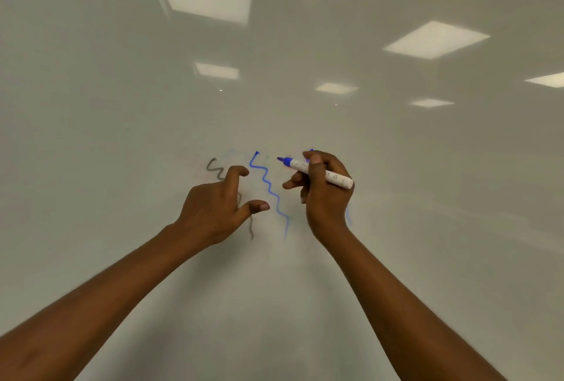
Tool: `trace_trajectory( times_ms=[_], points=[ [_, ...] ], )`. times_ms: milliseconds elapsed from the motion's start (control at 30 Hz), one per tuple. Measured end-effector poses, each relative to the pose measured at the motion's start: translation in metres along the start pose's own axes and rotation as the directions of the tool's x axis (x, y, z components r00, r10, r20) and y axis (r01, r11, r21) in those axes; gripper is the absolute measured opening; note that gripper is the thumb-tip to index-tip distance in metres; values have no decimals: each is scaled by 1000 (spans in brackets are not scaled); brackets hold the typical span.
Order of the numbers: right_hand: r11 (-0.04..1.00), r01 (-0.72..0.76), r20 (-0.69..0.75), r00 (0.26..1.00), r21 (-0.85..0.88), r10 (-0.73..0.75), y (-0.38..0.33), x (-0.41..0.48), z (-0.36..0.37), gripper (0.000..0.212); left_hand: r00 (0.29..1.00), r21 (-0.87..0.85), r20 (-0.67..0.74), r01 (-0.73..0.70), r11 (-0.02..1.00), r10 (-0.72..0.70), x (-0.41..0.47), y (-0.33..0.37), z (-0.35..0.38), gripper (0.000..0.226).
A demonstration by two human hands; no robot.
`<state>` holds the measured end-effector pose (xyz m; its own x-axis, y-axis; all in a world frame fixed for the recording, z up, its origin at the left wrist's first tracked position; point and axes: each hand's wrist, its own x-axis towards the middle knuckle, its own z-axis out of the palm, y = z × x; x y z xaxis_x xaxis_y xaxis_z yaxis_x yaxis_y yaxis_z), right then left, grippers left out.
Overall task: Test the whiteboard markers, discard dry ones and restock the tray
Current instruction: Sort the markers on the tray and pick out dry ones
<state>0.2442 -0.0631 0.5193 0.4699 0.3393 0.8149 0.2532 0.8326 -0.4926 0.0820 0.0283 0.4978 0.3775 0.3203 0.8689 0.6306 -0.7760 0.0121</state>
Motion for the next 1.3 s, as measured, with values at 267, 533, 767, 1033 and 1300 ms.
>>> trace_trajectory(
  times_ms=[267, 533, 767, 1033, 1300],
  points=[
    [929, 111, -12, 992, -354, -123, 17, 72, -6, 20, 998, -23, 24, -56, 998, 56, -6, 10, -5, 51],
    [888, 172, 92, 985, -427, -146, 38, 56, -23, 26, 998, -57, 43, -38, 998, 40, -12, 7, 8, 51],
    [841, 137, 87, 990, -524, -107, 56, 29, -55, 23, 998, -244, 58, 29, 969, -15, -21, 14, 24, 57],
    [802, 53, 62, 998, -595, -20, 76, -18, -99, 25, 989, -441, 145, 67, 895, -3, -33, 18, 37, 39],
    [885, -224, -26, 972, -409, 234, 38, -60, -85, 23, 964, -167, -113, -259, 951, 242, -46, 25, 44, 28]
  ],
)
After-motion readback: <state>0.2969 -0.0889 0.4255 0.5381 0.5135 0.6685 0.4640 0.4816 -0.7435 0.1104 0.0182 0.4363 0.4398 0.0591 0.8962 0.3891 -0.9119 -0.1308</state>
